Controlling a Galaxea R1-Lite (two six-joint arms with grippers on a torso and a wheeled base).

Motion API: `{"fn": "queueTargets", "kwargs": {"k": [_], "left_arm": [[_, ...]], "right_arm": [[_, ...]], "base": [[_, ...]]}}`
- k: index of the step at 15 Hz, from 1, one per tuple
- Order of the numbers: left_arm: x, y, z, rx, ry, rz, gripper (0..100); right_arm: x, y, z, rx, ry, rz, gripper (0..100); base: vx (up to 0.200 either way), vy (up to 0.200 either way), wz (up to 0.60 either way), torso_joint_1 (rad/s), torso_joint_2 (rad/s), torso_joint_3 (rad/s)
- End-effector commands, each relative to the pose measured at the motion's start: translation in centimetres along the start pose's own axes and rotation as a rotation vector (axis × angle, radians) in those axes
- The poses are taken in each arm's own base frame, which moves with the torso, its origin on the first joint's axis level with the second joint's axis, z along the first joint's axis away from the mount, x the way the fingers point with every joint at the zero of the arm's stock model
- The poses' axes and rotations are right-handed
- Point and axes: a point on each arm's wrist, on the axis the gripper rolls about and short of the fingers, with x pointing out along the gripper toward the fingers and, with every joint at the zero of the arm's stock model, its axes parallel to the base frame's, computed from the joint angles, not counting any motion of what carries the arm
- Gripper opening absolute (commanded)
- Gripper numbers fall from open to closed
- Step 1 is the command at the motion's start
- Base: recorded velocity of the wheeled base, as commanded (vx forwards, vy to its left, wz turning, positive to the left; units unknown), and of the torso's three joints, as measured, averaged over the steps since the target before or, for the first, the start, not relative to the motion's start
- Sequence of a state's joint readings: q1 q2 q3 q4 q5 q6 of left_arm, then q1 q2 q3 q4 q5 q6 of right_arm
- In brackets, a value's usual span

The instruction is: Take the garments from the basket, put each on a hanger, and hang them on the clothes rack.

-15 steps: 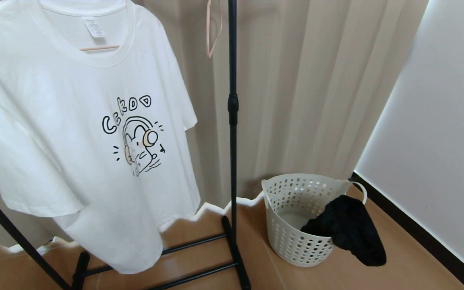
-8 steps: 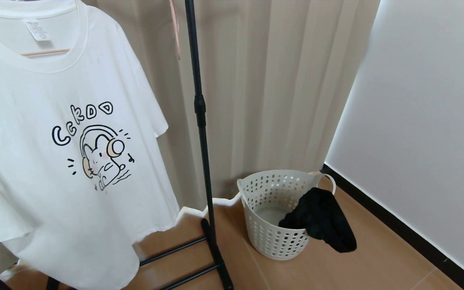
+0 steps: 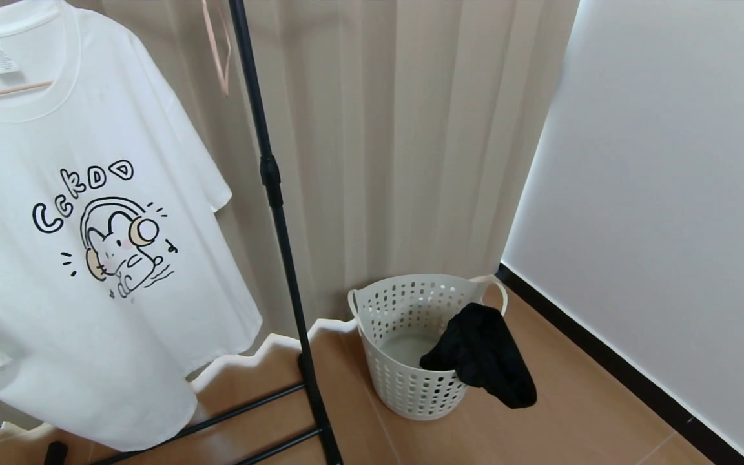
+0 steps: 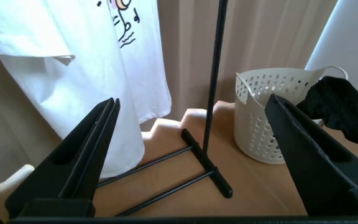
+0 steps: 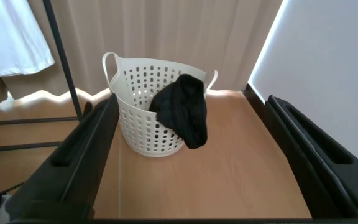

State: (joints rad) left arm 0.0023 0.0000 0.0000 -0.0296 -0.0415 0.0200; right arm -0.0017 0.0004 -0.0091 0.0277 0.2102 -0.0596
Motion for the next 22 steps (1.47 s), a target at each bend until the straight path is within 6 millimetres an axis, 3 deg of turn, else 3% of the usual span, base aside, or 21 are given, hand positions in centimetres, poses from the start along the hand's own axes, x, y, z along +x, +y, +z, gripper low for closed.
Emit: {"fn": "queueTargets", "kwargs": {"k": [1, 4, 7, 12, 22], "left_arm": [[0.00, 0.00, 0.00, 0.000, 0.000, 0.001, 100], [0.00, 0.00, 0.01, -0.002, -0.001, 0.001, 100], [0.00, 0.00, 0.00, -0.002, 0.000, 0.001, 100], [0.00, 0.00, 0.00, -0.002, 0.000, 0.001, 100], [0.00, 0.02, 0.01, 0.000, -0.001, 0.008, 100]], "right_arm": [[0.00, 0.00, 0.00, 0.000, -0.001, 0.000, 100], [0.00, 0.00, 0.00, 0.000, -0.001, 0.002, 100], [0.00, 0.00, 0.00, 0.000, -0.001, 0.000, 100], [0.00, 0.00, 0.00, 0.000, -0.001, 0.000, 100], [0.00, 0.00, 0.00, 0.000, -0.001, 0.000, 100]], "base": [[0.000, -0.200, 0.00, -0.007, 0.01, 0.007], [0.067, -0.133, 0.00, -0.001, 0.00, 0.004], [0.200, 0.200, 0.00, 0.002, 0.00, 0.004], [0.200, 0.000, 0.00, 0.005, 0.00, 0.003], [0.000, 0.000, 0.00, 0.000, 0.00, 0.000]]}}
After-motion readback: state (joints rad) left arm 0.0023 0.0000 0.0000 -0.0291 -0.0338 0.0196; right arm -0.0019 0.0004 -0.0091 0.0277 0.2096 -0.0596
